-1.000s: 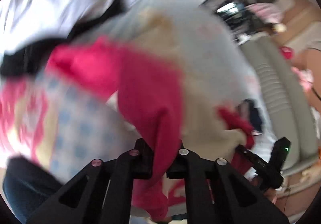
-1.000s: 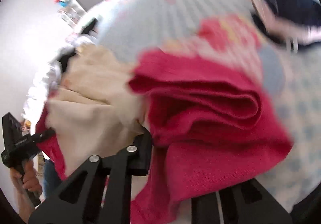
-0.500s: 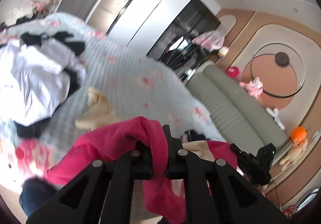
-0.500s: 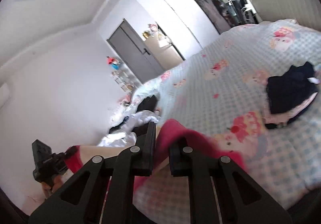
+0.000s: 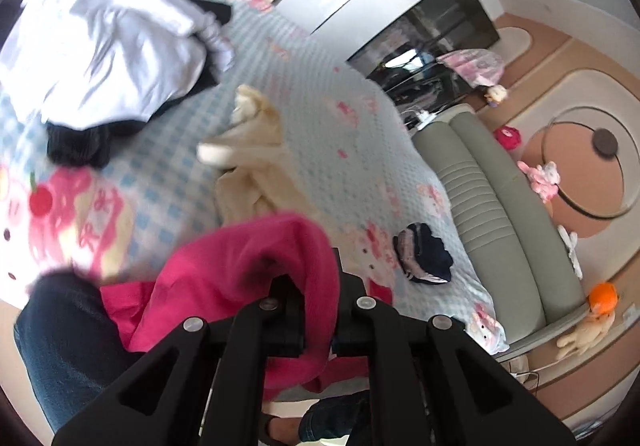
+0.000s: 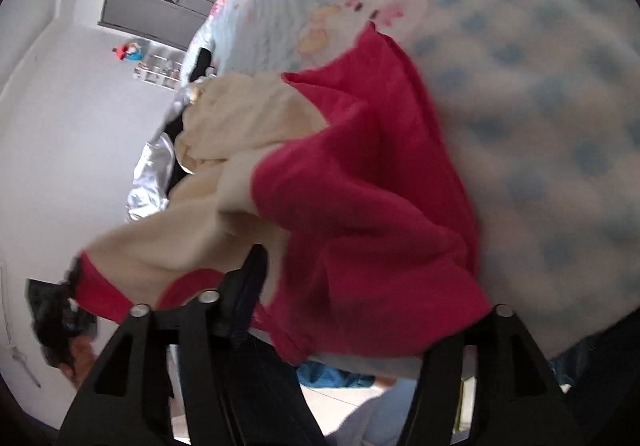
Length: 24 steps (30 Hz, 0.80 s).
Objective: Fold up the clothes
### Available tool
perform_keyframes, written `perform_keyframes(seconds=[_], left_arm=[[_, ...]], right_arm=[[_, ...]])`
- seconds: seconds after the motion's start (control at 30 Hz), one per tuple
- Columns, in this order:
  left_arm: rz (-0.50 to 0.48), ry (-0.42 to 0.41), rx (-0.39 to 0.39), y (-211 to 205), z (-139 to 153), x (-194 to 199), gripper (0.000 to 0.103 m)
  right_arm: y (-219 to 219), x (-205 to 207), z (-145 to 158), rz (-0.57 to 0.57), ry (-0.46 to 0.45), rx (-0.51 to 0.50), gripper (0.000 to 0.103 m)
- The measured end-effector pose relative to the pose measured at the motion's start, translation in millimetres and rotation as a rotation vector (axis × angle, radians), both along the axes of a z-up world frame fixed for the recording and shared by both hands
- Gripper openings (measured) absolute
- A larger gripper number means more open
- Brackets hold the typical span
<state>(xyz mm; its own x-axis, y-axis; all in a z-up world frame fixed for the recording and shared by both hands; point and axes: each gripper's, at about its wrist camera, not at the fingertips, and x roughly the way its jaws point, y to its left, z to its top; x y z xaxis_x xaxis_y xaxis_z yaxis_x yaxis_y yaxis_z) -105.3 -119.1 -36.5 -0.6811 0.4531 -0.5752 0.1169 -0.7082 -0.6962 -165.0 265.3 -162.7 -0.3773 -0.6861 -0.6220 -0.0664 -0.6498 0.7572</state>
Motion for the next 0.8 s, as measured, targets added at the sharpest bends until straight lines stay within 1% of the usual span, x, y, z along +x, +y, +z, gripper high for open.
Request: perform_keyframes(seconds=[0.03,0.07,0.1,0.13,0.17,0.2,0.23,0.27,0.3,0.37,0.4,0.43,0.47,0.5,0.53,0.57,0.6,0.63,0.67,0.73,0.8], left_arm=[[-0.001,-0.017,0.009,-2,-7,-1,0.014],[-0.002,-0.034,0.018,-4,-15,-3,0.019],[-0.004,-0.051,0.027,-6,-22,-4,0.023],[-0.005,-0.069,0.036,-7,-30,-6,0.023],[-0.006,-0.086,0.045,-9,-37,-7,0.023],[-0.008,-0.101,0.052,-10,-44,-9,0.023],[-0.012,-0.107,0.052,-9,-47,-10,0.023],[-0.013,-0.105,0.057,-9,-47,-10,0.023],[-0.013,-0.103,0.062,-9,-47,-11,0.023],[-0.016,-0.086,0.065,-11,-42,-15,0.024],[-0.022,-0.077,0.065,-11,-40,-18,0.031],[-0.031,-0.072,0.07,-13,-39,-24,0.036],[-0.037,-0.068,0.075,-15,-37,-29,0.041],[-0.035,-0.068,0.081,-17,-37,-34,0.034],[-0.029,-0.069,0.084,-19,-36,-39,0.021],[-0.011,-0.067,0.072,-19,-29,-43,0.003],[-0.009,-0.031,0.054,-18,-14,-43,0.003],[-0.007,0.004,0.035,-17,0,-43,0.003],[-0.005,0.042,0.017,-16,15,-43,0.003],[-0.013,0.134,-0.007,-14,51,-40,0.003],[-0.025,0.224,-0.009,-11,87,-31,0.003]], right_arm=[[1,-1,2,0.001,0.012,-0.021,0.075],[-2,-5,3,0.002,0.022,-0.037,0.079],[-5,-8,1,0.012,0.022,-0.035,0.079],[-10,-10,0,0.025,0.022,-0.024,0.072],[-15,-10,1,0.047,0.021,0.005,0.058],[-20,-9,4,0.074,0.032,0.02,0.051],[-25,-6,8,0.113,0.053,-0.003,0.036],[-30,-3,12,0.168,0.076,-0.053,0.027],[-33,-2,18,0.21,0.103,-0.077,0.026],[-32,-2,29,0.216,0.156,-0.022,0.026],[-28,-6,27,0.186,0.148,0.003,0.028],[-25,-11,23,0.155,0.136,0.019,0.032],[-24,-16,15,0.129,0.113,0.015,0.039],[-26,-21,5,0.12,0.089,0.01,0.042],[-29,-26,-2,0.118,0.069,0.015,0.042],[-34,-34,-3,0.132,0.063,0.044,0.04],[-37,-41,0,0.142,0.067,0.069,0.036],[-35,-46,13,0.138,0.104,0.083,0.023],[-30,-50,34,0.117,0.162,0.089,0.013],[-15,-54,80,0.06,0.274,0.098,0.009],[-1,-51,129,0.013,0.38,0.092,0.005]])
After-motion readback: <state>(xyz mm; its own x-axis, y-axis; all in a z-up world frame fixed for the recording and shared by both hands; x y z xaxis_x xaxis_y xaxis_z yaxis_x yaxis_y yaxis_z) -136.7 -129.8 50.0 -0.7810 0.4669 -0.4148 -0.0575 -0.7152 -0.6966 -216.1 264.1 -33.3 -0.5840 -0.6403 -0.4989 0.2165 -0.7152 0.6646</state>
